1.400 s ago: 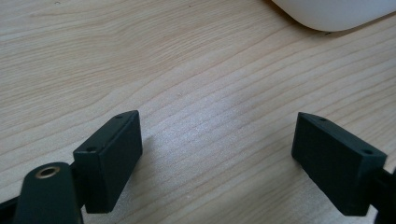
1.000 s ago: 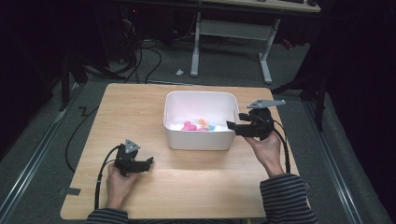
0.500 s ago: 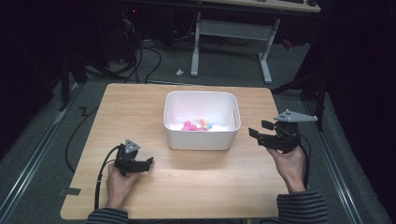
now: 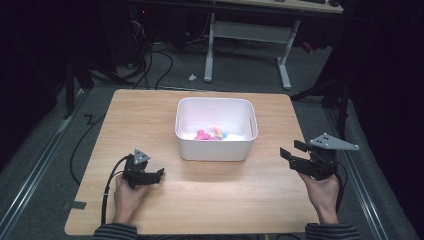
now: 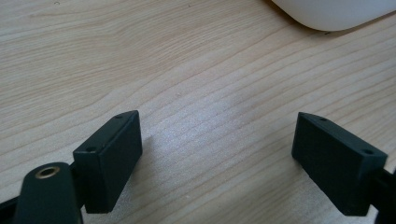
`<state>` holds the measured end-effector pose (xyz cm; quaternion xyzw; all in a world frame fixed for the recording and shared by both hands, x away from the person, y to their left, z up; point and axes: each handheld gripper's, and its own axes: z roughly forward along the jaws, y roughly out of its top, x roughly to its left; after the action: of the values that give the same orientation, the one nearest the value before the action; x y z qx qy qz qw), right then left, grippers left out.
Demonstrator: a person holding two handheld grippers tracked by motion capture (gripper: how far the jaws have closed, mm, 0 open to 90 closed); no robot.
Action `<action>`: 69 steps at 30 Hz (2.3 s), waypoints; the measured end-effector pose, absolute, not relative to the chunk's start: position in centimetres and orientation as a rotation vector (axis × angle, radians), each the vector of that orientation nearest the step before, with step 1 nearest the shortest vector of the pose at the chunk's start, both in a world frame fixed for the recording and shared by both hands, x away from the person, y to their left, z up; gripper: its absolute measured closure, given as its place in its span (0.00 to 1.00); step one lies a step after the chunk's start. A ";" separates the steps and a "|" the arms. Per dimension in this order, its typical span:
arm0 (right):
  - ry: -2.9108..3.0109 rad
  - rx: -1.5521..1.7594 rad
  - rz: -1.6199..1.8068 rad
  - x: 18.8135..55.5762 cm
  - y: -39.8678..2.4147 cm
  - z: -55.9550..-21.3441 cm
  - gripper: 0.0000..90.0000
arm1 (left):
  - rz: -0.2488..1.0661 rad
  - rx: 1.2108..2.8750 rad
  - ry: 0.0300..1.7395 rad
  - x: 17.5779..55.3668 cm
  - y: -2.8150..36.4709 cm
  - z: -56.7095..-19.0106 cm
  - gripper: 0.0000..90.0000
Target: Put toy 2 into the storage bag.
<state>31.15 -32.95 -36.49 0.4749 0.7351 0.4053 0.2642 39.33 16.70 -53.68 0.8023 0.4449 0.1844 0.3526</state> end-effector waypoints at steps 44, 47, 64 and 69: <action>1.958 1.472 1.123 31.7 -34.5 -47.2 0.45 | 0.476 2.075 1.150 39.3 16.7 -53.7 0.19; 1.964 1.483 1.115 32.2 -34.3 -48.0 0.45 | 0.476 2.075 1.150 39.3 16.7 -53.7 0.19; 1.984 1.508 1.029 34.2 -33.6 -51.0 0.45 | 0.476 2.075 1.150 39.3 16.7 -53.7 0.19; 1.989 1.513 1.002 34.6 -33.3 -51.6 0.45 | 0.476 2.075 1.150 39.3 16.7 -53.7 0.19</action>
<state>34.62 -33.29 -51.61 0.5479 0.7201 0.3628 0.2228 39.32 16.71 -53.68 0.8024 0.4445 0.1841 0.3532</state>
